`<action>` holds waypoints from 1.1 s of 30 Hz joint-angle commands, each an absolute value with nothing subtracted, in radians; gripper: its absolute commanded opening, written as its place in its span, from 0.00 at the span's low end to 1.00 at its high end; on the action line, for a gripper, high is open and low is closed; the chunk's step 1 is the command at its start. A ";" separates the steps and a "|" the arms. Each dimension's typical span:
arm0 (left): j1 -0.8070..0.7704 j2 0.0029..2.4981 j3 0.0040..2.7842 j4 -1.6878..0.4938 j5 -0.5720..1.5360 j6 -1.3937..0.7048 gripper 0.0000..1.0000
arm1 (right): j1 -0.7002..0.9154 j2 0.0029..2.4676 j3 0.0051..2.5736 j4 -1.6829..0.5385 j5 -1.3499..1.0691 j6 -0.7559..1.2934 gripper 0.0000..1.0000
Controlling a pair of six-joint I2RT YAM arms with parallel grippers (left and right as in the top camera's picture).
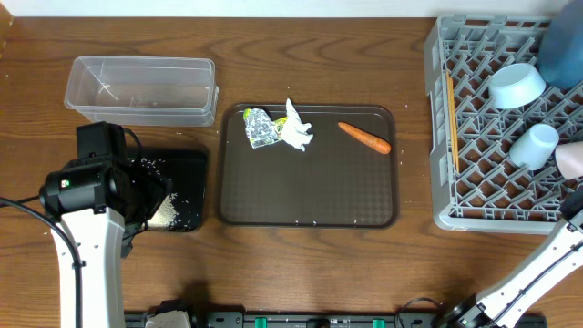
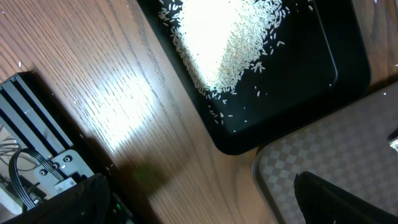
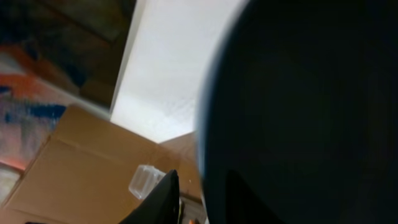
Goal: Sort waste into correct bins and load items into the dishwasher rack
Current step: 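Carry the light blue bowl to the rack and set it down, then release the bowl and raise the right gripper above the rack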
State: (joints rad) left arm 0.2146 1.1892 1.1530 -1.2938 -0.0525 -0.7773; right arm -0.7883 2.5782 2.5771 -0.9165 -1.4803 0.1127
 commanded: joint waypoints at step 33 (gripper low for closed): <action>0.220 1.190 1.169 -1.298 -0.064 -0.764 0.98 | -0.767 1.956 2.582 -1.430 -0.558 0.300 0.38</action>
